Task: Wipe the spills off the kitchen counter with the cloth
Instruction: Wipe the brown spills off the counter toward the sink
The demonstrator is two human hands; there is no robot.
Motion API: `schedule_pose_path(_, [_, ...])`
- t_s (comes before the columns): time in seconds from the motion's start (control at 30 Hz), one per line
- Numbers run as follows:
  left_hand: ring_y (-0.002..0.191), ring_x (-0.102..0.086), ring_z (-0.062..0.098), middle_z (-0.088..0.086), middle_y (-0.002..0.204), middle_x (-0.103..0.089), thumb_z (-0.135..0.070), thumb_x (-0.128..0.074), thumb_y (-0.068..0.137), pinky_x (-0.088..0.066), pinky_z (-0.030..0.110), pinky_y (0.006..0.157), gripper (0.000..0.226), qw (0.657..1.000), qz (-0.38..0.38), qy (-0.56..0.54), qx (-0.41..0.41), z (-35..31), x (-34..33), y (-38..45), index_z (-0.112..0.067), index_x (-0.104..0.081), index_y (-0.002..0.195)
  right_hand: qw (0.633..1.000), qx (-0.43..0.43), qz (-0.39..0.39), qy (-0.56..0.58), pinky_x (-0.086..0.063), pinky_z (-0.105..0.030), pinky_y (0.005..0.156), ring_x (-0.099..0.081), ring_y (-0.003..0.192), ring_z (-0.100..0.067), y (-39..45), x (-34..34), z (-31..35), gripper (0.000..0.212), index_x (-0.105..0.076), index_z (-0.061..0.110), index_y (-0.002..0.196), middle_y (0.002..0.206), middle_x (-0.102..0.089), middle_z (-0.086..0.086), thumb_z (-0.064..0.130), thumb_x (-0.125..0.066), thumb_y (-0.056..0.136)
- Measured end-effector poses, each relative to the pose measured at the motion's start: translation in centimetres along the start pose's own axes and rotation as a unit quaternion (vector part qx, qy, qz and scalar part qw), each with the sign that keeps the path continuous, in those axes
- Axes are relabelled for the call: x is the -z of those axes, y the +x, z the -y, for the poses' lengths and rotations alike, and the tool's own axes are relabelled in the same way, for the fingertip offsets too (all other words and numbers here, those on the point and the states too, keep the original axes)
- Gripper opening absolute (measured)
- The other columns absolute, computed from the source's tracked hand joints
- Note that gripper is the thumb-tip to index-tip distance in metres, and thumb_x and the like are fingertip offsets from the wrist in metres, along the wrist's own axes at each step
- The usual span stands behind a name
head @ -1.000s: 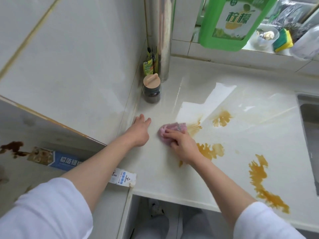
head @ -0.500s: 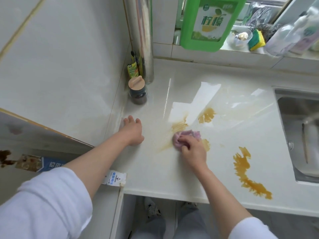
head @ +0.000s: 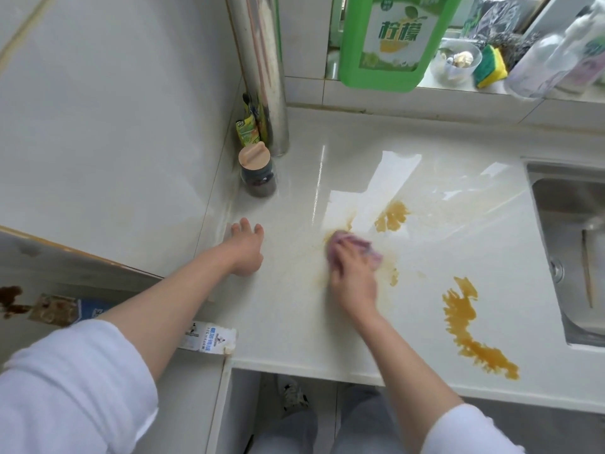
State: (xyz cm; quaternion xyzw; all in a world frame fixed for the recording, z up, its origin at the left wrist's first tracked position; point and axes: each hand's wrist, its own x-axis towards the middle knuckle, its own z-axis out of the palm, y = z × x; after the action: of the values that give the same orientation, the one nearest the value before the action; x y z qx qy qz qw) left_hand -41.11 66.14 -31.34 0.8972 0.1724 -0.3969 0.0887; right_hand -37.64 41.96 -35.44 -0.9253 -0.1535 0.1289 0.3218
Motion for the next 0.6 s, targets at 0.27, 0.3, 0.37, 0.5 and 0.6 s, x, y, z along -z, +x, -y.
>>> schedule_pose_path(0.27, [0.147,0.007,0.047,0.029,0.157,0.018,-0.026,-0.033,0.104,-0.012,0.048,0.12,0.07,1.0,0.003,0.016,-0.006,-0.1,0.4,-0.2,-0.003,0.01,0.154,0.976,0.102,0.191,0.005,-0.051,-0.031,0.091,-0.057,0.111,-0.001,-2.3,4.4,-3.5,0.025,-0.075,0.04,0.091,0.105,-0.068,0.028,0.027,-0.058,0.077])
schedule_pose_path(0.3, [0.147,0.007,0.047,0.029,0.157,0.018,-0.026,-0.032,0.104,-0.011,0.048,0.12,0.069,1.0,0.002,0.019,-0.006,0.0,0.3,-0.2,-0.002,0.01,0.154,0.992,0.055,0.11,-0.001,-0.051,-0.031,0.087,-0.058,0.11,-0.006,-0.4,5.3,-4.2,0.029,-0.074,0.04,0.094,0.108,-0.068,0.025,0.023,-0.058,0.076])
schedule_pose_path(0.37, [0.147,0.008,0.047,0.029,0.157,0.018,-0.025,-0.031,0.104,-0.011,0.049,0.121,0.068,1.0,0.005,0.017,-0.004,-0.1,0.2,-0.1,-0.002,0.01,0.154,0.999,0.011,0.0,-0.052,-0.051,-0.034,0.083,-0.053,0.118,-0.015,2.1,5.2,-3.3,0.029,-0.071,0.032,0.109,0.125,-0.063,0.013,0.02,-0.059,0.086])
schedule_pose_path(0.5, [0.147,0.005,0.048,0.031,0.157,0.017,-0.024,-0.03,0.104,-0.012,0.049,0.12,0.066,1.0,0.012,0.022,0.005,-0.2,0.4,0.0,-0.001,0.009,0.154,0.991,0.071,0.055,-0.098,-0.05,-0.036,0.069,-0.055,0.108,-0.025,-0.2,-0.1,1.9,0.026,-0.065,0.02,0.11,0.124,-0.052,-0.003,0.037,-0.05,0.097])
schedule_pose_path(0.6, [0.147,0.004,0.048,0.031,0.157,0.016,-0.022,-0.029,0.104,-0.014,0.049,0.12,0.065,1.0,0.013,0.019,0.007,-0.3,0.6,0.1,-0.001,0.008,0.154,0.949,0.235,0.194,-0.08,-0.049,-0.036,0.071,-0.062,0.093,-0.026,-5.5,-0.7,1.6,0.023,-0.066,0.026,0.109,0.108,-0.066,-0.001,0.032,-0.049,0.095])
